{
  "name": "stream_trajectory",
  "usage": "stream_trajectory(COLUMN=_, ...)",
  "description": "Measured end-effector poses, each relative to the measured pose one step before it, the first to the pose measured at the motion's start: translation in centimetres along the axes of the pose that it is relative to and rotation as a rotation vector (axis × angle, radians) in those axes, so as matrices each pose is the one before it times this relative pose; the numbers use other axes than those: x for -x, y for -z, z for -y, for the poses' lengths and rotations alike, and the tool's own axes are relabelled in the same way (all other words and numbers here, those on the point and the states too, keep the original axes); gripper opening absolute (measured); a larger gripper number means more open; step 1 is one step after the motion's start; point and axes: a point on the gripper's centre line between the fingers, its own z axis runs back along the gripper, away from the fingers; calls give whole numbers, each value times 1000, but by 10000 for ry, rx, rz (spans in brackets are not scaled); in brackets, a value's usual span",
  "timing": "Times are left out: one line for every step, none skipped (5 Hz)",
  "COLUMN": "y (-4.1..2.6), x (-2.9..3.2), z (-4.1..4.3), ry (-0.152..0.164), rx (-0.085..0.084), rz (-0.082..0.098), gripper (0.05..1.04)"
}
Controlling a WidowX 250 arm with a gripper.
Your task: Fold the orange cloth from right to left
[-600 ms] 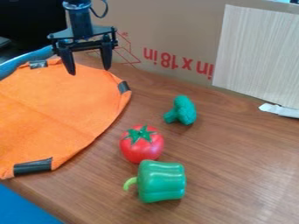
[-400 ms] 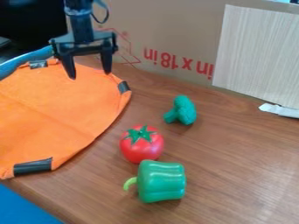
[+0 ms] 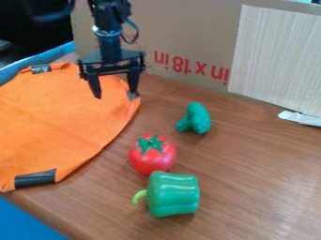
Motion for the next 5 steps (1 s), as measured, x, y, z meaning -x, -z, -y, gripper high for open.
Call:
stream_trajectory(y=135, x=-111, z=948, ry=-121, rx=5, rz=237, gripper=1001)
stream_trajectory(y=285, x=-178, z=627, ry=-139, rx=-8, rz=167, gripper=1001)
stream_trajectory(y=304, x=-198, z=581, ry=-97, rx=-76, rz=88, gripper=1001)
stream_trajectory(y=461, x=-251, z=543, ry=-134, rx=-89, rz=61, gripper=1001)
stream_trajectory(y=589, x=-318, z=352, ry=-188, rx=-216, rz=82, gripper=1001)
